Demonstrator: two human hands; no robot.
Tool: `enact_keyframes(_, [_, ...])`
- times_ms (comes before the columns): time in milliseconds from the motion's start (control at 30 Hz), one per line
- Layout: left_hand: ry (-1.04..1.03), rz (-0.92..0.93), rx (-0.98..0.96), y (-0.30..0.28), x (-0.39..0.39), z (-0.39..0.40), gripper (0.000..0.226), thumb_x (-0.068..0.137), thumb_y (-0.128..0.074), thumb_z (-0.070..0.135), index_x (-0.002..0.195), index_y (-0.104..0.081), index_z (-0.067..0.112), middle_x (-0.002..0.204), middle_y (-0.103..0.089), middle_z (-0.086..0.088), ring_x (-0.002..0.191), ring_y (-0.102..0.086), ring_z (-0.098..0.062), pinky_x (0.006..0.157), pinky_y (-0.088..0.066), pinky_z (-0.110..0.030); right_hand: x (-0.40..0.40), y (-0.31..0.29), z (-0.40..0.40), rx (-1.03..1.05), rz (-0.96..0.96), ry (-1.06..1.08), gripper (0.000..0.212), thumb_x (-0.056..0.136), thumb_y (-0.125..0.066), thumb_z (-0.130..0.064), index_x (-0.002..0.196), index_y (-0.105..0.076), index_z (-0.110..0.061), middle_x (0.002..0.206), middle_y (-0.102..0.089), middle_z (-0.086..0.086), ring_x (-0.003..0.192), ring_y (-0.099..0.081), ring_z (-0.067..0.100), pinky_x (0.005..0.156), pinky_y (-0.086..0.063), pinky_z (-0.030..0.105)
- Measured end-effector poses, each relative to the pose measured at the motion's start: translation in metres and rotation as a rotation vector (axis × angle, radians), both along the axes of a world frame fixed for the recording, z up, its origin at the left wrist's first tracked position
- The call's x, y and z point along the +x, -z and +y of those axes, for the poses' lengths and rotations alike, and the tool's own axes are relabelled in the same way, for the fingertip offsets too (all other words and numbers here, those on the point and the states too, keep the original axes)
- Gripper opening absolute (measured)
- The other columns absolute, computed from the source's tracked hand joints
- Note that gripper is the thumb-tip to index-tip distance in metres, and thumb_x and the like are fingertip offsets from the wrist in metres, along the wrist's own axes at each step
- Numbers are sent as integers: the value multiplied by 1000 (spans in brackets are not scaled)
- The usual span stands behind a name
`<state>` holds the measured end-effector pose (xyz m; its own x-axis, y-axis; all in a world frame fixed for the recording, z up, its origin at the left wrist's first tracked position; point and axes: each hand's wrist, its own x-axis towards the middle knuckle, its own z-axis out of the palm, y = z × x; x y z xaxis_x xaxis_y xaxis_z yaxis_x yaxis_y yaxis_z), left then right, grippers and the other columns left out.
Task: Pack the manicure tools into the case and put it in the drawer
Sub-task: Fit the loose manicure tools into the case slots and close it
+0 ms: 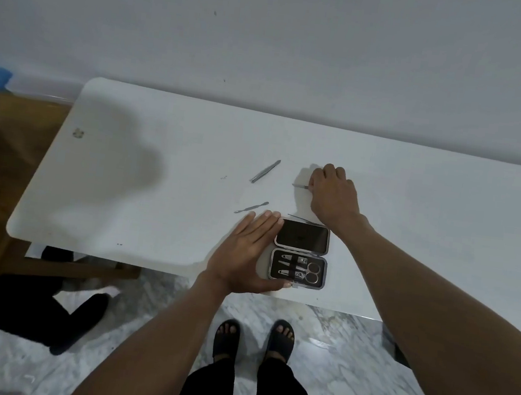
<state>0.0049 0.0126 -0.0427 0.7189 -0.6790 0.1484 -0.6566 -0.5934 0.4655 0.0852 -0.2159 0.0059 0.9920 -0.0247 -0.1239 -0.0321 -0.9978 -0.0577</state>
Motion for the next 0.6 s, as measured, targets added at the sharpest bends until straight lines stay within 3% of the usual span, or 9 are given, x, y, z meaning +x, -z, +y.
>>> enact_keyframes(133, [-3,1,29,-2,0,-1,115,80,-63,80,157,-35,0,167,-30,-12,159,-19,-21,128,-19,-50,-6,-3,-4,139,-19,73,21,93,-45,-7,110,-58,-8,109,-58,10,104,-51,30,73,-46,41])
enact_keyframes(300, [-14,-7,57,-5,-1,-2,117,80,-57,85,157,-35,0,167,-31,-12,158,-21,-21,128,-19,-49,-21,-7,-12,234,-74,166,20,94,-57,-21,109,-68,-15,103,-63,5,105,-53,26,74,-52,40])
enact_keyframes(467, [-15,-1,87,-6,-1,-2,118,80,-54,86,158,-33,1,168,-29,-11,159,-19,-20,129,-17,-48,-23,-5,-6,247,-83,250,16,91,-55,-10,95,-71,-12,94,-64,9,102,-51,28,68,-49,38])
enact_keyframes(600, [-20,5,93,-6,-1,-2,117,80,-53,86,159,-32,2,169,-28,-10,159,-17,-19,130,-14,-46,-18,-4,-3,144,0,223,17,89,-54,-7,103,-64,-9,101,-61,9,107,-49,28,66,-44,36])
